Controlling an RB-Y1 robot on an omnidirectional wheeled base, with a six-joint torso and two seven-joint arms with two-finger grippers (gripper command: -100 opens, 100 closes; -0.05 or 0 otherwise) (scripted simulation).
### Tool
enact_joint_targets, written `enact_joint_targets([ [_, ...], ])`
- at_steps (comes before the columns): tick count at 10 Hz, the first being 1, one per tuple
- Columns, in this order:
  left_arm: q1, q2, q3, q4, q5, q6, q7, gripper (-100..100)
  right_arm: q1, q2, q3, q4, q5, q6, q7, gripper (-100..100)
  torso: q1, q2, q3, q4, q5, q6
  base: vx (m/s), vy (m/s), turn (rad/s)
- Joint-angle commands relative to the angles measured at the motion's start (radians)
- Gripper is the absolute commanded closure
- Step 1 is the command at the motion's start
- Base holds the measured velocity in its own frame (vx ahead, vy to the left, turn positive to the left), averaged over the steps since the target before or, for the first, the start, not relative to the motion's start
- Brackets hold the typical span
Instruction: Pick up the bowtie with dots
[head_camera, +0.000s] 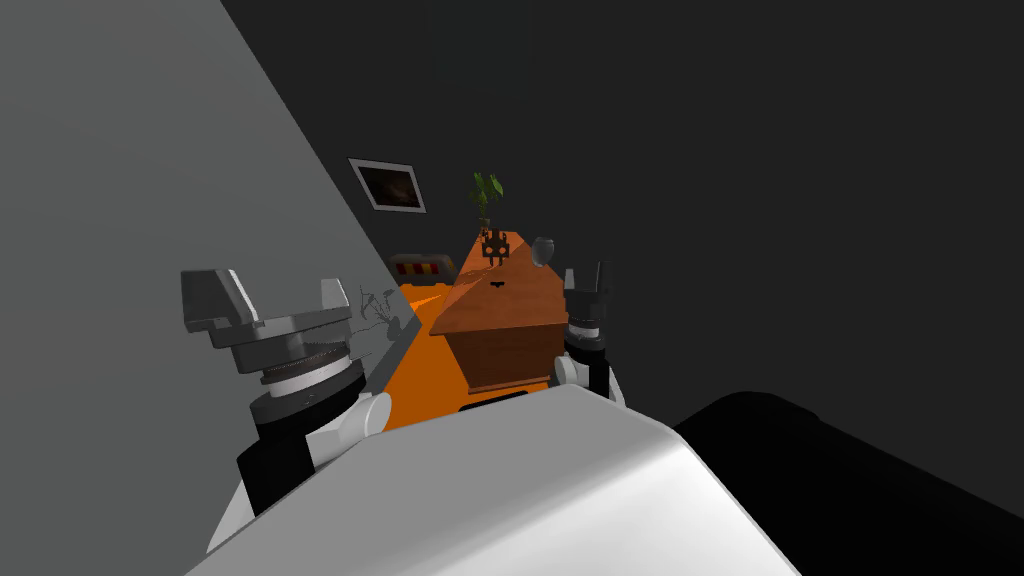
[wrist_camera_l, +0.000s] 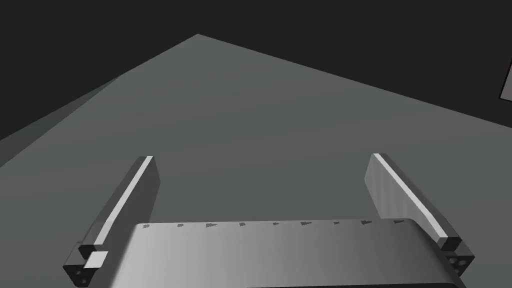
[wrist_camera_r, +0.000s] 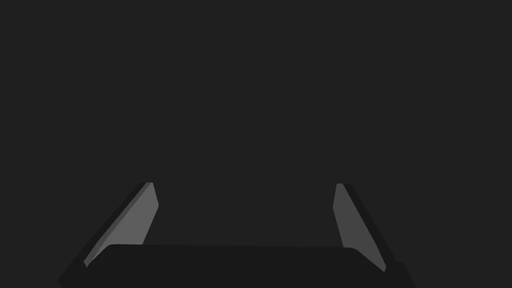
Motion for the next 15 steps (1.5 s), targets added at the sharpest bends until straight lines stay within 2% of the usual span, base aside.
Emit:
enact_joint_targets([
  [1, 0.000, 0.000, 0.000, 0.000, 0.000, 0.000, 0.000, 0, -0.008, -0.042, -0.007, 0.006, 0.007, 0.001, -0.001, -100, 0.000, 0.000, 0.000, 0.000, 0.000, 0.000, -0.011, 0.003, 0.000],
  [4, 0.000, 0.000, 0.000, 0.000, 0.000, 0.000, 0.000, 0, -0.036, -0.134, -0.033, 0.030, 0.034, 0.004, -0.004, -100, 0.000, 0.002, 0.001, 0.000, 0.000, 0.000, -0.036, 0.013, 0.006],
  [5, 0.000, 0.000, 0.000, 0.000, 0.000, 0.000, 0.000, 0, -0.036, -0.145, -0.033, 0.030, 0.034, 0.004, -0.004, -100, 0.001, 0.003, 0.002, 0.001, 0.000, 0.000, -0.032, 0.013, 0.001],
  [10, 0.000, 0.000, 0.000, 0.000, 0.000, 0.000, 0.000, 0, -0.091, -0.300, -0.087, 0.089, 0.098, 0.009, -0.016, -100, 0.001, 0.003, 0.002, 0.001, 0.000, 0.000, -0.041, 0.017, 0.022],
  [11, 0.000, 0.000, 0.000, 0.000, 0.000, 0.000, 0.000, 0, -0.091, -0.309, -0.087, 0.089, 0.098, 0.009, -0.016, -100, 0.001, 0.003, 0.002, 0.001, 0.000, 0.000, -0.032, 0.009, 0.016],
  [13, 0.000, 0.000, 0.000, 0.000, 0.000, 0.000, 0.000, 0, -0.120, -0.379, -0.119, 0.130, 0.139, 0.012, -0.026, -100, 0.001, 0.002, 0.001, 0.001, 0.000, 0.000, -0.046, 0.026, 0.061],
  [14, 0.000, 0.000, 0.000, 0.000, 0.000, 0.000, 0.000, 0, -0.120, -0.401, -0.119, 0.130, 0.139, 0.012, -0.026, -100, 0.001, 0.003, 0.002, 0.001, 0.000, 0.000, -0.041, 0.021, 0.017],
  [15, 0.000, 0.000, 0.000, 0.000, 0.000, 0.000, 0.000, 0, -0.134, -0.437, -0.135, 0.154, 0.162, 0.014, -0.032, -100, 0.001, 0.003, 0.002, 0.001, 0.000, 0.000, -0.034, 0.026, 0.045],
])
